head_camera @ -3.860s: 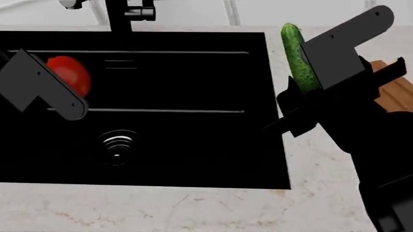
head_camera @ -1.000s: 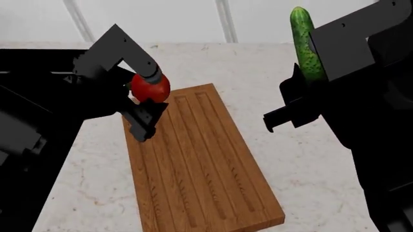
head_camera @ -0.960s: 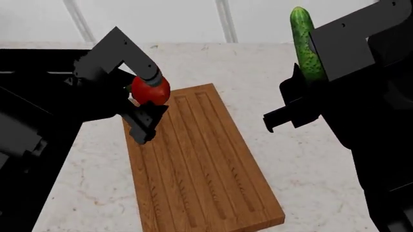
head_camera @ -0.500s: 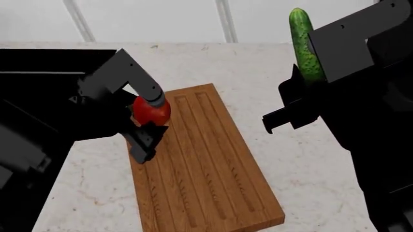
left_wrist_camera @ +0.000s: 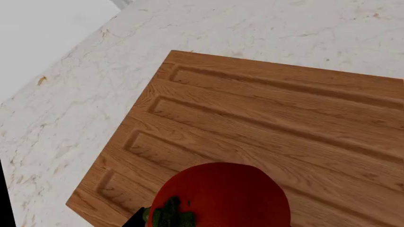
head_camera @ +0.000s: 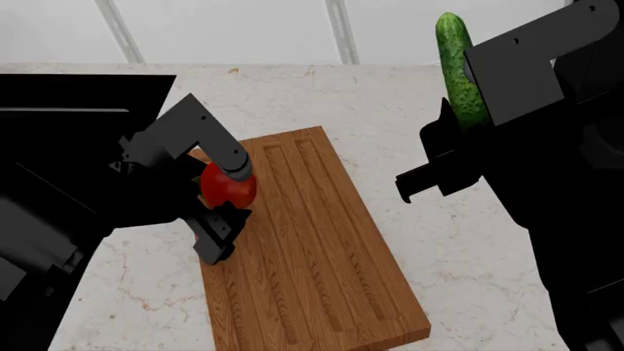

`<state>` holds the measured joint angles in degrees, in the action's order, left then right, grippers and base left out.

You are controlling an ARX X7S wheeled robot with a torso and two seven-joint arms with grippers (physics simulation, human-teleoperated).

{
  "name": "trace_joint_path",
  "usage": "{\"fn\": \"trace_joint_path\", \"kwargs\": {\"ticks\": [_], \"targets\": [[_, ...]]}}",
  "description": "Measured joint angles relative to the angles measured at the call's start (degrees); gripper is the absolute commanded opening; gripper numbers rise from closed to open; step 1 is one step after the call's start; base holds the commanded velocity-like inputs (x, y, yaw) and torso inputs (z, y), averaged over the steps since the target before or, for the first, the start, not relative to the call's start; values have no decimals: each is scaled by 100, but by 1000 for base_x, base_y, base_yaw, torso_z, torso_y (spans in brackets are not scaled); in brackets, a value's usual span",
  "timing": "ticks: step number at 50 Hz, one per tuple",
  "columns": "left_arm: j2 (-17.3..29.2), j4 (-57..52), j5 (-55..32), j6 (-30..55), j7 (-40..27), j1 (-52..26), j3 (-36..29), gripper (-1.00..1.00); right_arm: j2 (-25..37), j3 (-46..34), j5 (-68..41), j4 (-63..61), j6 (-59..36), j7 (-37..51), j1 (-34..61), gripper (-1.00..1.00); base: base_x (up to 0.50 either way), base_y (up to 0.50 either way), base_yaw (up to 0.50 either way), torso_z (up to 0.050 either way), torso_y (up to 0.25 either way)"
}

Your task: Pick the vegetables from the sink and place them on the cutting board.

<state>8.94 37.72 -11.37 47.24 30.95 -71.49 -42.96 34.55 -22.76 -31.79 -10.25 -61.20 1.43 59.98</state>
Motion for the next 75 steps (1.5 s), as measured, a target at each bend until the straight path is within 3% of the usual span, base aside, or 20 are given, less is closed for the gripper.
{"fn": "trace_joint_path", "kwargs": {"ticks": [30,31,46,57,75], "targets": [[29,-89,104,63,-47,74,-216,-100,27,24,-50,-37,-2,32,-45,-100,0,0,0,0,0],[33,-97,111,56,-53,77,-223,100,28,24,-51,-38,-1,33,-47,-100,0,0,0,0,0],[90,-200,102,27,-168,101,-266,100,46,28,-80,-59,-7,42,-73,-100,0,0,0,0,0],[233,-903,-151,315,-192,136,-136,100,63,40,-105,-83,-26,52,-80,-100,0,0,0,0,0],[516,-2027,-415,709,-656,-25,583,100,-1,-185,-190,98,-508,-43,209,-100,0,0,0,0,0]]}}
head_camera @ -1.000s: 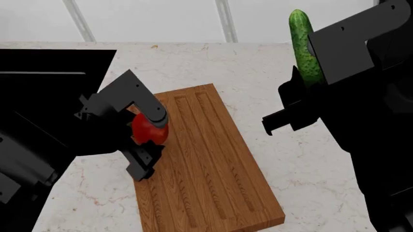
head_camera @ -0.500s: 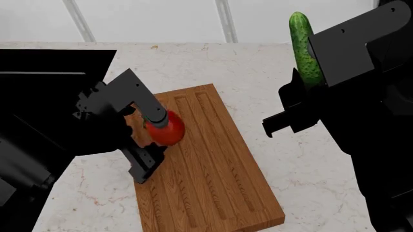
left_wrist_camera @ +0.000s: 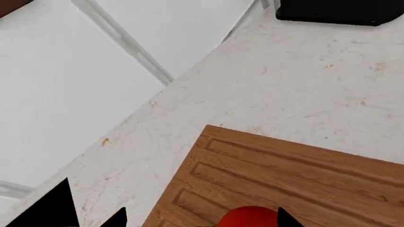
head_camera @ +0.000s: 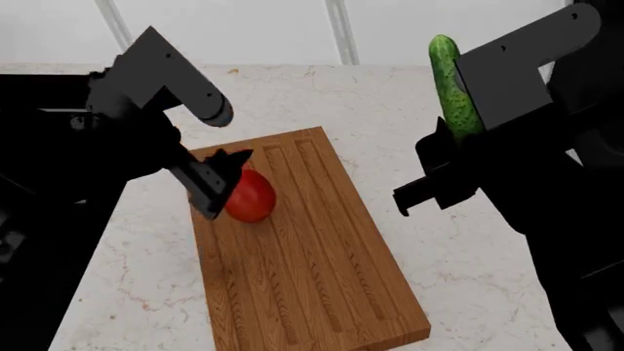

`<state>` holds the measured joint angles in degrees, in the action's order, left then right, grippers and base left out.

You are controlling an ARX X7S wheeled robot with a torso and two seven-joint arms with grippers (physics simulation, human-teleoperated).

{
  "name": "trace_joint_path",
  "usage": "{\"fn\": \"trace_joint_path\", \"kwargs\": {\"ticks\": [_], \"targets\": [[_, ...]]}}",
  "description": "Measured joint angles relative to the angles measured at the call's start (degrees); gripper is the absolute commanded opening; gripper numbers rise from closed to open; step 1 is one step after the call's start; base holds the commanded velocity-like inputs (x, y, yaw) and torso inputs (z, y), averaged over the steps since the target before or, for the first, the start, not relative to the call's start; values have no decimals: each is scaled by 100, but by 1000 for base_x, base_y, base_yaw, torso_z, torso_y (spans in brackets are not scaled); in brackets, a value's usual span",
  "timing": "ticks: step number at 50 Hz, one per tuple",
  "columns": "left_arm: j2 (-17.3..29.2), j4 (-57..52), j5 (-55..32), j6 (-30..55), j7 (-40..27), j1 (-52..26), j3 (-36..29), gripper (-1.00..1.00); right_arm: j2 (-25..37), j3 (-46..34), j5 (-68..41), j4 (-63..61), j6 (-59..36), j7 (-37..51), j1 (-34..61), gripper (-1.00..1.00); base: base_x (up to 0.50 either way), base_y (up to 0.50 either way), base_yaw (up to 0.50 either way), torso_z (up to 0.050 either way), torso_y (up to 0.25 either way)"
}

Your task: Pick the vegetables from the sink and place them on the cutting board.

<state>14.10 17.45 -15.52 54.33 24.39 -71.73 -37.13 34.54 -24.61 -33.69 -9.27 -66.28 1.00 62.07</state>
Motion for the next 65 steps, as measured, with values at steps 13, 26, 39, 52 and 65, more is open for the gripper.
{"fn": "trace_joint_path", "kwargs": {"ticks": [13,26,39,52,65], "targets": [[139,-612,46,-198,-872,335,730,100,-340,-724,-155,898,-685,-678,853,-100,0,0,0,0,0],[243,-1068,-11,-281,-1239,581,1101,100,-682,-1528,-246,1785,-1115,-1456,1554,-100,0,0,0,0,0],[329,-1247,-41,-329,-1379,697,1246,100,-902,-1865,-443,1950,-1560,-1730,1706,-100,0,0,0,0,0],[395,-1352,-73,-338,-1445,779,1311,100,-1082,-1973,-541,2085,-1650,-1818,1813,-100,0,0,0,0,0],[432,-1403,-100,-340,-1495,838,1344,100,-1229,-2079,-567,2262,-1561,-1880,1897,-100,0,0,0,0,0]]}}
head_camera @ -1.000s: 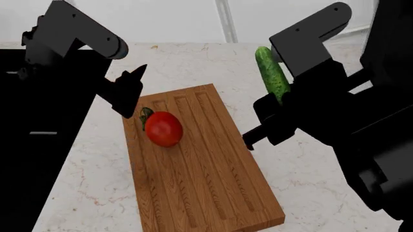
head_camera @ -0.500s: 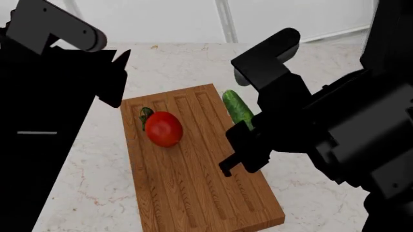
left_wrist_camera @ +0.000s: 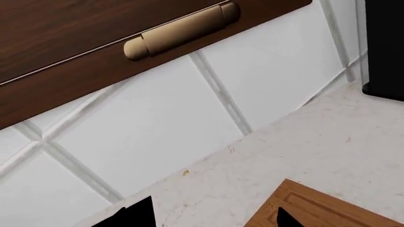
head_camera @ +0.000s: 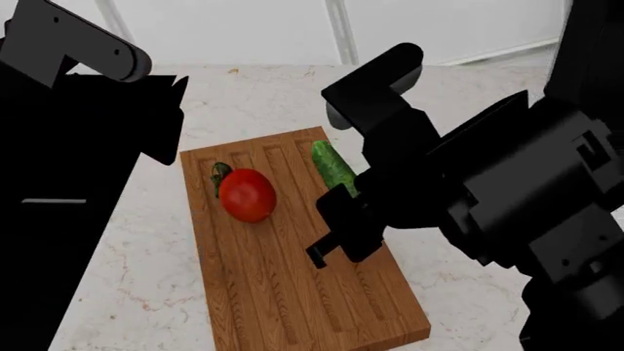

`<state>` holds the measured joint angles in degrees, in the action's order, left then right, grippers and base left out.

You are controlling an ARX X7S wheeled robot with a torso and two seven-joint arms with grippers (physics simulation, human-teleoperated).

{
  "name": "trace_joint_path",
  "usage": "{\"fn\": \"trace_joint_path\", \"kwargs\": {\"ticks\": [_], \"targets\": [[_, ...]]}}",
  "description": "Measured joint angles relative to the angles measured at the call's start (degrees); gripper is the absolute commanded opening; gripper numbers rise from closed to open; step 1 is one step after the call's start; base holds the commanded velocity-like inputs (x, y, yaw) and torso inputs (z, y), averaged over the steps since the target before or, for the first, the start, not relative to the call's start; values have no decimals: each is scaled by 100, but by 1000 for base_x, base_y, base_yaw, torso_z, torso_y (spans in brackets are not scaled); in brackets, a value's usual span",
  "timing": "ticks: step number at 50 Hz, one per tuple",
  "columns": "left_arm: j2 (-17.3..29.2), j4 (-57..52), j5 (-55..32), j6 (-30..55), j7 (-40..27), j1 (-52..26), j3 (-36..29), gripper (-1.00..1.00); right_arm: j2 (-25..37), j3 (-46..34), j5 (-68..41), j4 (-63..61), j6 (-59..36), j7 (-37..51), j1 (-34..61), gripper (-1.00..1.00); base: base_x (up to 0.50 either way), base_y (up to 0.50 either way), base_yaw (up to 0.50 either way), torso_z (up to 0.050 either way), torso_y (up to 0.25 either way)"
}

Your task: Pick the vegetables from the sink and place them on the cutting board.

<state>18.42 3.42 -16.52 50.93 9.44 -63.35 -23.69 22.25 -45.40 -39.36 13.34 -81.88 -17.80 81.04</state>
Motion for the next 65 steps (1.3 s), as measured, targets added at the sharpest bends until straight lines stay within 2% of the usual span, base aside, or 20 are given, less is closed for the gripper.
{"fn": "trace_joint_path", "kwargs": {"ticks": [28,65], "targets": [[90,-108,-74,-9,-70,155,64,100,-307,-320,28,475,315,-143,-66,-100,0,0,0,0,0],[140,-155,-153,-37,-129,247,87,100,-350,-306,-137,634,268,-8,-465,-100,0,0,0,0,0]]}}
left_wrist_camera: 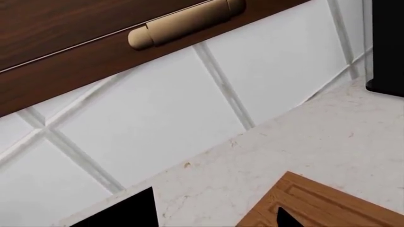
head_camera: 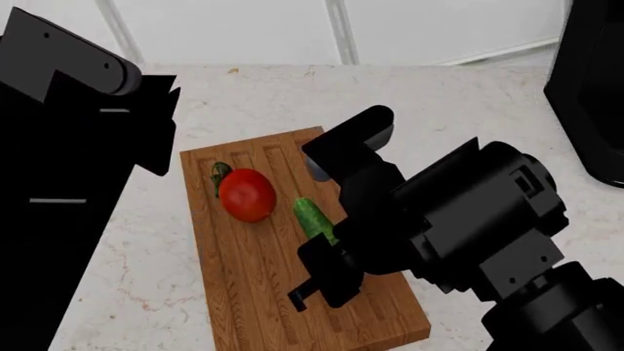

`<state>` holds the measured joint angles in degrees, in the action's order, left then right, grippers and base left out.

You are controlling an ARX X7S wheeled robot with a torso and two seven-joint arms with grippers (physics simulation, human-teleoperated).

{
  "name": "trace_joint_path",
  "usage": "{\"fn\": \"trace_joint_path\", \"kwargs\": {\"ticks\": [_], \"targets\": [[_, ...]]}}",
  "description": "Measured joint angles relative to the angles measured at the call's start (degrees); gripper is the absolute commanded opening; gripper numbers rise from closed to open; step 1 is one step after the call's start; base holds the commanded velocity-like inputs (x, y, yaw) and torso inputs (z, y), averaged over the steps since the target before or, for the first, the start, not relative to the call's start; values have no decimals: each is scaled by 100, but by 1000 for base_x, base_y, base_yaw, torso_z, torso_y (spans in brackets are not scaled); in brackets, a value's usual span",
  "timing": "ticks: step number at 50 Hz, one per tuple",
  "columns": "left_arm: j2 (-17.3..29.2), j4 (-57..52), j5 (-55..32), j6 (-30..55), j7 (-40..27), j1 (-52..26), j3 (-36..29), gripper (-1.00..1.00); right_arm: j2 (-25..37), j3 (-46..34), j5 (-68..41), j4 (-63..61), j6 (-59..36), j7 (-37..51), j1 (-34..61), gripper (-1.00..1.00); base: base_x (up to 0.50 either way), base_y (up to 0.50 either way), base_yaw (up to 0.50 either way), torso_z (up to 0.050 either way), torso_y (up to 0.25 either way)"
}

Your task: Pick the vegetables from the sink and place them on the cutting board.

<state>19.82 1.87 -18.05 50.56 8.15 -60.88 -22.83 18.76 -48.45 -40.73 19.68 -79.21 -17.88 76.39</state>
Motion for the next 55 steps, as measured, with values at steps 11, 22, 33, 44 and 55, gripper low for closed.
{"fn": "trace_joint_path", "kwargs": {"ticks": [11,22,33,44,55], "targets": [[17,-28,-21,15,-19,16,-1,100,9,37,-26,-15,9,49,-31,-100,0,0,0,0,0],[29,-18,-39,13,-25,8,-4,100,3,-27,-15,31,24,34,-10,100,0,0,0,0,0],[19,12,-50,-1,-27,-12,-27,100,8,36,-23,100,60,27,270,100,0,0,0,0,0],[8,15,-64,-1,-48,-34,-37,100,90,397,-111,-35,6,222,514,100,0,0,0,0,0],[5,-106,30,-271,-207,52,-5,100,241,1266,-154,-541,594,847,147,100,0,0,0,0,0]]}}
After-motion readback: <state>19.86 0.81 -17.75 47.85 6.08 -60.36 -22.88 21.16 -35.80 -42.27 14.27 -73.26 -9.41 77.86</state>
